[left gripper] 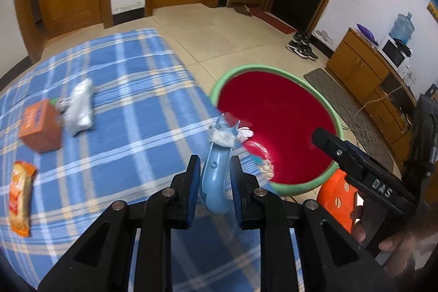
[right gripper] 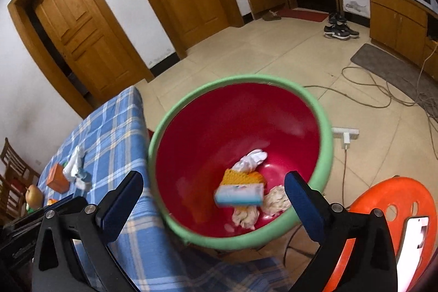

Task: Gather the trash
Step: 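Carry the medicine box and blue item over the red bucket and open both tools, then return the left tool to the table and grasp the orange snack bag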

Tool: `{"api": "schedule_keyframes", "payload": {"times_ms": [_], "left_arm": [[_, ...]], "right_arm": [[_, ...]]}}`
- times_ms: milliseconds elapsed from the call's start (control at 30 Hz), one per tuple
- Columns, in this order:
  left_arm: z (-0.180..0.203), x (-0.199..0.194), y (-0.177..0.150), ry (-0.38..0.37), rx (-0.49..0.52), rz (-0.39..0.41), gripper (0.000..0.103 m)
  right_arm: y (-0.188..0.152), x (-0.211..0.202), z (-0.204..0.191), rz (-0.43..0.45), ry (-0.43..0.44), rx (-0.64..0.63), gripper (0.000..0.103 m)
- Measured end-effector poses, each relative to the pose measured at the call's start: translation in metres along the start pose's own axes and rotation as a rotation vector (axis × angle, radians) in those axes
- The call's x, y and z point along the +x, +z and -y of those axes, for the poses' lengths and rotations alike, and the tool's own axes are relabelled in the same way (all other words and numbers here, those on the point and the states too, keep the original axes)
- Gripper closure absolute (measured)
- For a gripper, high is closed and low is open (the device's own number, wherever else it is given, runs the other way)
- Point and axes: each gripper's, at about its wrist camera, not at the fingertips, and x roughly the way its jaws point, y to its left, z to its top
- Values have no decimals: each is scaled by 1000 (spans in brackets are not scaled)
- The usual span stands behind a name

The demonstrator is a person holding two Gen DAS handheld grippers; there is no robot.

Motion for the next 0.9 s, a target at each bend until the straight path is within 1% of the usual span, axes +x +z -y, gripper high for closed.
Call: {"api": "schedule_keyframes", "payload": {"times_ms": [67,167,333,400,467,500,567,667,900], "left_arm": [[9,9,6,-14,18,-15,82],[25,23,13,-24,57,-24,82],[43,40,20,-38,97,-37,82],[45,45,22,-42,99,-42,76],[46,49,23,-39,91,-45,57],[46,50,22,-32,86,-47,55],[46,51,22,-16,81,-52,55],[43,50,23,-5,70,-48,54],[27,37,22,15,27,-28,54]], "right_arm": [[3,-7,7,32,4,10,1],[6,-16,16,82,-20,36,1],[6,-21,36,98,-55,87,1],[4,-21,44,92,-63,108,1],[4,-20,50,86,-65,123,1],[4,-21,53,86,-70,129,1],[4,-21,56,85,-81,141,1],[4,-23,57,88,-73,147,1],[-1,-24,46,68,-62,112,1]]}}
